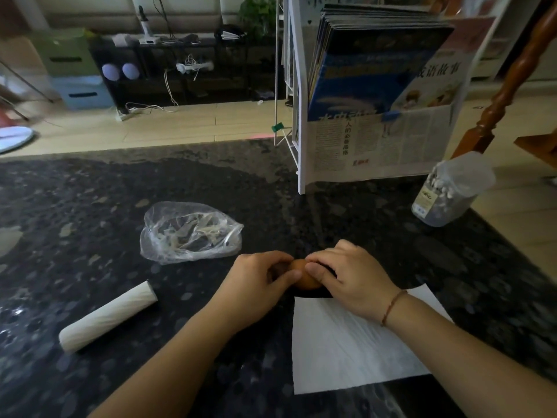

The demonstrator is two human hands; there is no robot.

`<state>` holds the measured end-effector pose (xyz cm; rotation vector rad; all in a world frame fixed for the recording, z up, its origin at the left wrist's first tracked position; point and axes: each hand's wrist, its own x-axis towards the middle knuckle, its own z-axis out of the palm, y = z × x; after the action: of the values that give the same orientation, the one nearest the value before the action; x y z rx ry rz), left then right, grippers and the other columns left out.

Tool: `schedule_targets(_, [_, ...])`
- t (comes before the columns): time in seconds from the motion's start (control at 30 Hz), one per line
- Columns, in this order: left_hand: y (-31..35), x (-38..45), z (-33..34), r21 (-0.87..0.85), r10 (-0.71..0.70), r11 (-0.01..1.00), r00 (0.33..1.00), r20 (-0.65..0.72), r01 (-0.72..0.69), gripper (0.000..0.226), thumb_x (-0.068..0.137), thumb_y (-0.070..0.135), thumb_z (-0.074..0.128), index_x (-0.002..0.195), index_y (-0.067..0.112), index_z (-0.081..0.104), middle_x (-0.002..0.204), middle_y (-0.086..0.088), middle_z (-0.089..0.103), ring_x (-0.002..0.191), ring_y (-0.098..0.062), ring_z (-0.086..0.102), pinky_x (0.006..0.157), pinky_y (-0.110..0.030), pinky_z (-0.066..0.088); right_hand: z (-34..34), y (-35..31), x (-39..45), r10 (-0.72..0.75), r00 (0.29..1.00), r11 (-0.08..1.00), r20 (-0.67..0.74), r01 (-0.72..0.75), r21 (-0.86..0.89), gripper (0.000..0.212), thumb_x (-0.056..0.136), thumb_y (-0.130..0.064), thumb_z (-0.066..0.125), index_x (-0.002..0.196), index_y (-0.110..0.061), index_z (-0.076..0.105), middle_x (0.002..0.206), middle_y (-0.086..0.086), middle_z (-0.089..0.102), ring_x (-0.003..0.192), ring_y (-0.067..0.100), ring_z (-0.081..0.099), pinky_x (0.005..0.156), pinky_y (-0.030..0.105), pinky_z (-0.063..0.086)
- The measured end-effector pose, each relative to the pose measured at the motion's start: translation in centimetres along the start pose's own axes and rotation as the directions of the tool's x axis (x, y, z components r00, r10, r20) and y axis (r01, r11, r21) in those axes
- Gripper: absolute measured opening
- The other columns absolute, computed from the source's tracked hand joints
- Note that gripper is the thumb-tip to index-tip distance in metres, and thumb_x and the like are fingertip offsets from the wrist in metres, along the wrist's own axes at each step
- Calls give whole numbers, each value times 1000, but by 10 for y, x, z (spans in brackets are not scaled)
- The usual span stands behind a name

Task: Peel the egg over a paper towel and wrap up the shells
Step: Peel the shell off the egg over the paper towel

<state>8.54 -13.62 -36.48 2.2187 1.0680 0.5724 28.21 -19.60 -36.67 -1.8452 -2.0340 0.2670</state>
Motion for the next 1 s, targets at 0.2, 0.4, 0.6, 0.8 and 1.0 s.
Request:
schedule_targets(0.2, [4,5,-6,-25,-8,1000,994,-107,5,36,82,37,76,116,35,67,92,19,66,82,2,63,78,-12,51,-4,-4,6,-8,992,1000,-124,6,-19,47,91,-61,34,120,-34,58,101,-13,63,92,11,49,75,29,44])
schedule_targets(0.4, [2,6,-4,-66,-28,998,989,-147,18,30,79,33,79,106,38,66,89,20,67,81,6,64,70,-9,50,3,-9,8,-25,991,996,-133,35,76,40,85,-50,56,122,-33,57,111,-13,60,101,7,48,83,21,42])
schedule_targets(0.6, [-3,1,-3,-32,-26,999,989,-144,21,33,78,40,76,109,42,64,95,21,63,84,6,60,69,-8,45,3,-1,4,83,993,957,-82,-57,285,32,80,-29,72,106,-40,57,95,-28,52,100,-5,47,80,10,37])
schedule_targets(0.8, [3,2,1,-16,-81,997,987,-140,79,34,82,40,75,114,35,66,81,27,58,77,10,60,63,-5,41,3,-5,10,71,995,988,-73,-60,145,30,91,-39,58,121,-33,61,102,-21,58,103,6,45,84,22,40])
schedule_targets(1.0, [-1,-1,0,-7,-59,998,988,-142,59,44,72,31,85,104,43,58,99,19,63,90,2,60,73,-11,43,4,-1,3,131,989,973,-66,-116,200,32,82,-37,71,109,-46,57,100,-20,47,98,3,49,85,20,40])
